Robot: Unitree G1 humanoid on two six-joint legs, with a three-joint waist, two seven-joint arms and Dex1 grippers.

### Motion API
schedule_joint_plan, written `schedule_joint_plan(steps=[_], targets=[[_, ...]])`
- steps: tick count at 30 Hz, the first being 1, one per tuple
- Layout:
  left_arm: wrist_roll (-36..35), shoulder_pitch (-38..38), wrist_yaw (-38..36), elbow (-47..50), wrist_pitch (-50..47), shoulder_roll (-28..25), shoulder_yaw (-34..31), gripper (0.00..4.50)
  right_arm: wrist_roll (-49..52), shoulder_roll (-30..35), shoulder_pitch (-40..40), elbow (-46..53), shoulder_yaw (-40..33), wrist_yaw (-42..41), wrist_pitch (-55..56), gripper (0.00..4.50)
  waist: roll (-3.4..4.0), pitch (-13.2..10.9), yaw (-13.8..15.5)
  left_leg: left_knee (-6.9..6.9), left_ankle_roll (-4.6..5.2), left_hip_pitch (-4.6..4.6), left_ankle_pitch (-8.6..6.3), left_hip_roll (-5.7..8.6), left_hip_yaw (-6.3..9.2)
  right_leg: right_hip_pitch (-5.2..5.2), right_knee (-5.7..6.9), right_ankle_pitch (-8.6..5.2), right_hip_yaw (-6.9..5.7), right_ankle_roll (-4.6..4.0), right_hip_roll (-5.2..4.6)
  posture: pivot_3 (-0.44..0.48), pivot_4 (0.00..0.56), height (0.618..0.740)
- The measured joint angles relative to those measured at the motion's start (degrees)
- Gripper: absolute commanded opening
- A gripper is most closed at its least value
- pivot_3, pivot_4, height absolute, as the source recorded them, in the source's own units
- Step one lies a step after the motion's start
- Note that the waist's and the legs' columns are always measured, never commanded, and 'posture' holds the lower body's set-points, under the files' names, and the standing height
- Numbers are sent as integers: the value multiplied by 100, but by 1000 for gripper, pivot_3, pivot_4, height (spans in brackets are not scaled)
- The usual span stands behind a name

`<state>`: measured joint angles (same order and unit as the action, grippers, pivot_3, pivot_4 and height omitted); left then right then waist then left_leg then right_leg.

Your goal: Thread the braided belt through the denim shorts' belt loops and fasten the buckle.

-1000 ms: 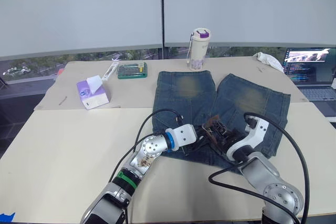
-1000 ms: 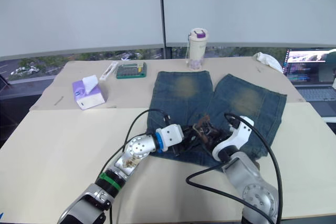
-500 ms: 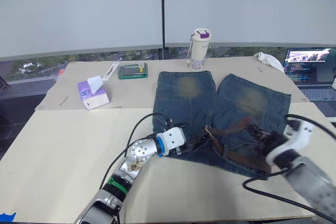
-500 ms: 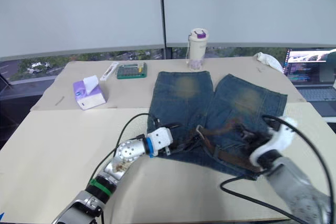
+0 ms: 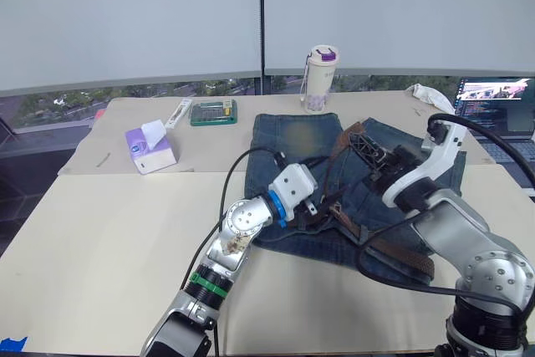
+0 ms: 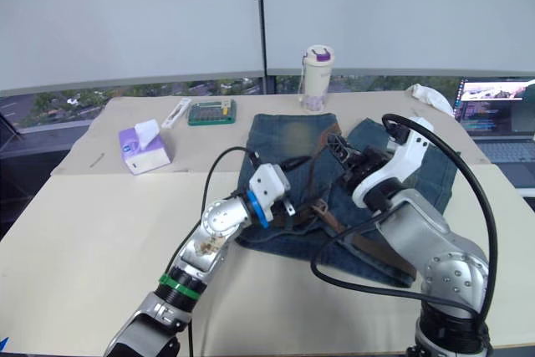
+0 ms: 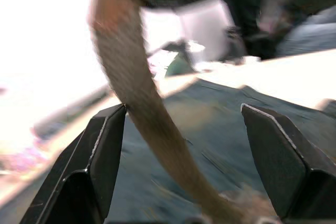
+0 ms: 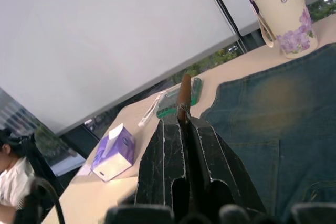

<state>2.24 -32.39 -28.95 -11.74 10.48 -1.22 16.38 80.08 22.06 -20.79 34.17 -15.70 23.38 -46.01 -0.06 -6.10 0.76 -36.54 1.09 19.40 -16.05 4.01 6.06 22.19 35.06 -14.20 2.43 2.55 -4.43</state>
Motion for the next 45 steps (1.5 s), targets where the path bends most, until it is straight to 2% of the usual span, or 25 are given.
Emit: schedule_joint_plan(steps=[1, 3, 12, 13, 15, 20, 24, 26, 29, 31, 37, 45], targets=[[40, -12, 73, -51, 62, 3, -4, 3709, 0, -7, 0, -1, 30, 21, 19, 0, 1, 1, 0, 0, 0, -2, 0, 0, 0, 0, 1, 0, 0, 0, 1, 0, 150, 740], [117, -13, 224, -157, 193, 54, -3, 3176, -7, -27, 5, -10, 122, 50, 82, 0, 3, 2, -2, 0, 0, -2, 0, 0, 0, 0, 1, 0, -1, 0, 1, 0, 150, 740], [201, -65, 408, -339, 422, 64, -42, 168, -23, -31, 74, -46, 221, 37, 197, 0, 4, 2, -10, 0, 1, -2, 0, -1, 0, 1, 2, 0, -2, 0, 3, 0, 150, 740], [208, -69, 408, -368, 422, 61, -41, 62, -37, -31, 103, -45, 242, 29, 218, 0, 4, 2, -10, 0, 1, -2, 0, 0, 0, 1, 1, 0, -2, 0, 3, 0, 150, 740], [219, -69, 403, -401, 422, 57, -30, 62, -73, -30, 142, -46, 269, 25, 245, 0, 4, 2, -11, 0, 1, -2, 0, 0, 0, 1, 1, 0, -1, 0, 2, 0, 150, 740], [25, -67, 260, -381, 80, 83, -51, 0, -648, 302, 427, 6, 404, -445, 260, 1812, 3, 2, -10, -1, 2, -2, 0, 1, 0, 0, 0, -1, -3, 1, 2, 0, 150, 740], [-1223, -13, 204, -129, -1716, 467, -693, 0, -2879, 1682, 1089, 149, 1298, -1439, 561, 3217, -4, -3, -32, -18, 12, -1, -5, 6, -1, -2, -1, -12, -9, 19, 5, 0, 150, 740], [-1667, -15, 189, -22, -2342, 474, -996, 0, -3644, 1694, 1373, 17, 1635, -1810, 901, 3825, -19, -10, -72, -17, 9, -6, -3, -2, 1, -2, 1, -12, -9, 19, 14, 0, 150, 740], [-2325, -18, 145, 41, -3294, 532, -1332, 0, -4165, 828, 1836, -418, 1944, -2341, 1681, 3825, -26, -16, -116, -16, 3, -8, -1, -14, 2, 1, 6, -13, -4, 20, 16, 0, 150, 740], [-2551, -18, 195, 50, -3646, 589, -1466, 0, -4419, 591, 1990, -607, 2098, -2705, 1989, 3825, -24, -20, -116, -18, -3, -8, 3, -1, 2, 1, 8, -12, -2, 20, 7, 0, 150, 740], [-3165, 53, 298, 91, -4422, 592, -1879, 0, -5295, 366, 1986, -1096, 2194, -3336, 2676, 3825, -21, -17, -65, -18, -8, -11, 5, 7, 6, -2, 4, -11, -2, 18, 3, 0, 150, 740], [-3749, 154, 417, 97, -4695, 772, -2368, 0, -5874, 446, 2230, -1377, 2161, -3544, 2465, 3825, -24, -17, -7, -18, -9, -10, 4, 6, 6, -3, 1, -10, 2, 16, 1, 0, 150, 740]])
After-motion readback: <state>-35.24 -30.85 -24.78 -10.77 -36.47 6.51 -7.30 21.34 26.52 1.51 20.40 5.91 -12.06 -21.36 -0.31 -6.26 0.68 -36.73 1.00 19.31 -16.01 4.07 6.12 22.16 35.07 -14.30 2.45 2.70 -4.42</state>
